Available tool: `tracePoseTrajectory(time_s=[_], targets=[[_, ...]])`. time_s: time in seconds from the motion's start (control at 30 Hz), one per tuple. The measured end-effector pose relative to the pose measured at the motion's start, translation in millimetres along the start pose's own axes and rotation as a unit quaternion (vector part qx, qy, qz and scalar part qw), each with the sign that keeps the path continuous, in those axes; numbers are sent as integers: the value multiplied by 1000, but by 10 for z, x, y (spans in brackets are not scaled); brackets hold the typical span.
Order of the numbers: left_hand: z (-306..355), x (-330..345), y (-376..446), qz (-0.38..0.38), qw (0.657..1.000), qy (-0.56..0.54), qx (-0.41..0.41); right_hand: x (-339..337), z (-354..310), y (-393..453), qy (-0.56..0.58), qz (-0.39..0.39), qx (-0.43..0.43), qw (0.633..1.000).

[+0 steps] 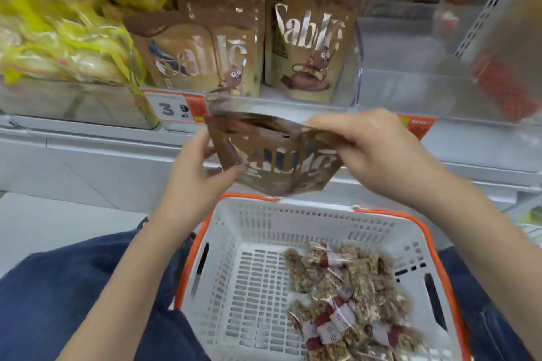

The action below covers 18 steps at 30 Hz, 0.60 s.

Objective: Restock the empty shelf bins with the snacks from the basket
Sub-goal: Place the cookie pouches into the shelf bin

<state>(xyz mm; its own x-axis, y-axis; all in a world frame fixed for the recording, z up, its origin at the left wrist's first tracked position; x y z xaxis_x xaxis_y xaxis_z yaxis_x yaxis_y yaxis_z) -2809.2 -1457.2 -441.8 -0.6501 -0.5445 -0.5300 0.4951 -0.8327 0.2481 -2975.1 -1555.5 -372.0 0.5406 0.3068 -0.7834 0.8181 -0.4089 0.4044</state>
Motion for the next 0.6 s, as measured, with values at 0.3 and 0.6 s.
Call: tracePoseTrajectory(time_s=[0.3,0.6], targets=[[968,-641,979,169,969,31,180,-1135,-513,711,-105,163,-166,967],[181,152,1481,-94,979,179,3,-393,766,1033,-107,43,79,990]])
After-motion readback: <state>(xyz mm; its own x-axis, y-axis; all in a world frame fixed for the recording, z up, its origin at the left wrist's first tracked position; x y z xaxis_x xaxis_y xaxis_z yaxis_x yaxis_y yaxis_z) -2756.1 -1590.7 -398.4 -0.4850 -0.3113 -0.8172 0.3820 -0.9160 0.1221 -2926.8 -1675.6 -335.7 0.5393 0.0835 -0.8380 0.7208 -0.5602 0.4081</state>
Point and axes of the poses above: each hand's wrist, its own y-axis towards the middle knuckle, its own x-axis out of the palm, z = x × y, the point moved 7 cm from there along y, towards the middle knuckle, and after that the axes turned 10 degrees about y, right-handed, at the moved point
